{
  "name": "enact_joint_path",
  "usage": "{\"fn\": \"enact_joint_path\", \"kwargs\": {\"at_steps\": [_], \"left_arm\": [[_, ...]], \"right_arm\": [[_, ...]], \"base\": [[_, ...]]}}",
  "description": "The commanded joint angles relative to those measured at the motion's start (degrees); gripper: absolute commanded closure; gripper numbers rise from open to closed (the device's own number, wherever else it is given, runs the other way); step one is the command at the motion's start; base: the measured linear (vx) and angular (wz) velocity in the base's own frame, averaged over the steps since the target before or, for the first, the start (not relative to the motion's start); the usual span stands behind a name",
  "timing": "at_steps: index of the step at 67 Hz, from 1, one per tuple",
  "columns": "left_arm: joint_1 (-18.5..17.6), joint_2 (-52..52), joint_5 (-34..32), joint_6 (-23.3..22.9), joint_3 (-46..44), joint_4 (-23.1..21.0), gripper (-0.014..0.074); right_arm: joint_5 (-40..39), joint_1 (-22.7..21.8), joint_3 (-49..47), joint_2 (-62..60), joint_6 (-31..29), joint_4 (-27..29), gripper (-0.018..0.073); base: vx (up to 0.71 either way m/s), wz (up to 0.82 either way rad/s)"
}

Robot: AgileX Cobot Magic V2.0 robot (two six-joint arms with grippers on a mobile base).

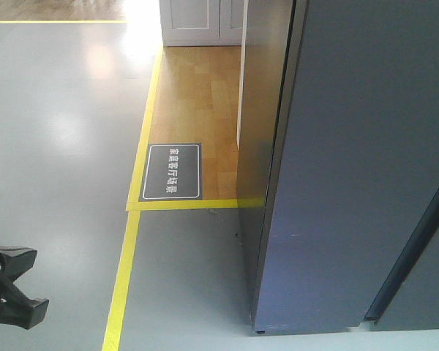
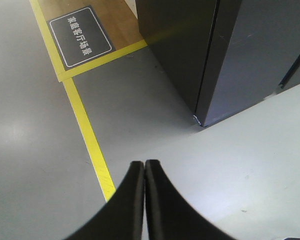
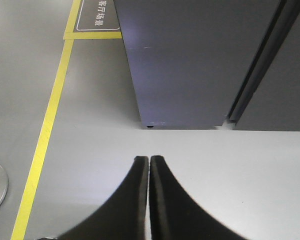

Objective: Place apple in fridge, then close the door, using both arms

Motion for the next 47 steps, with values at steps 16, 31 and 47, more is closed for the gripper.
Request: {"fn": "enact_joint_path", "kwargs": {"at_steps": [16,31,47], "left_arm": [[0.07,-0.57,-2.87,-0.74,-1.32,0.68,0.0603],[0.07,-0.57,-2.87,-0.74,-1.32,0.68,0.0603],[0.07,-0.57,-2.87,-0.74,-1.32,0.68,0.0603]], "right_arm": [[-3.40,0.04,-1.32,0.74,-0.01,-0.07,0.0562],[-3.34,0.04,-1.32,0.74,-0.06,-0.07,0.0562],[-3.34,0.04,-1.32,0.74,-0.06,-0.07,0.0562]], "base": [[0.00,0.00],[0.00,0.00],[0.00,0.00]]}}
